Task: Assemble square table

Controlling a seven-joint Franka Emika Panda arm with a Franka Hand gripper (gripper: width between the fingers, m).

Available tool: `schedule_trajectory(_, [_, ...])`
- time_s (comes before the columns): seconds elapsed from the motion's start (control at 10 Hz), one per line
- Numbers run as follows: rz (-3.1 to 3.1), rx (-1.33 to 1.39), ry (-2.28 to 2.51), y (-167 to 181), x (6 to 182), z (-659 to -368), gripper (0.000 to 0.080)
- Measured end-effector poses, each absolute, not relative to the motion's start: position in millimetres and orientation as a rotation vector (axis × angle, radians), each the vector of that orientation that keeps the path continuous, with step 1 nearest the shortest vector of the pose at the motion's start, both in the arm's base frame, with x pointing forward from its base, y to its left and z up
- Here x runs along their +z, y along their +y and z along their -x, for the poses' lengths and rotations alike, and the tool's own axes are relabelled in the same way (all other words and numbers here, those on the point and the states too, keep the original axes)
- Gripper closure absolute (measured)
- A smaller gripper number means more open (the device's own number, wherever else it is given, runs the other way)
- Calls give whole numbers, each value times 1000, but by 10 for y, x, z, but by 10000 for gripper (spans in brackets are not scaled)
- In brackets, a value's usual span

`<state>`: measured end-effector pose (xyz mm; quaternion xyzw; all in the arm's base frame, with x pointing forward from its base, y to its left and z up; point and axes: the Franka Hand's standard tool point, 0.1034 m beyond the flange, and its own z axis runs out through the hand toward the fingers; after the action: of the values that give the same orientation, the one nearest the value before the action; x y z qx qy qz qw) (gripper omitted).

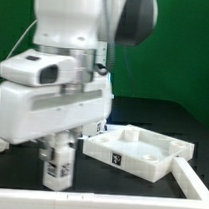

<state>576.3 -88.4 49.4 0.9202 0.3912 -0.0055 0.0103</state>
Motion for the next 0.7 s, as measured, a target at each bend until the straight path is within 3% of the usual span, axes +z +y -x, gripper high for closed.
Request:
schedule_trajectory(0.4, [-2873, -64, 1136, -1514, 480, -5605, 517])
schedule_trajectory(0.7, [-2875, -62, 1130, -1530, 479, -5603, 515])
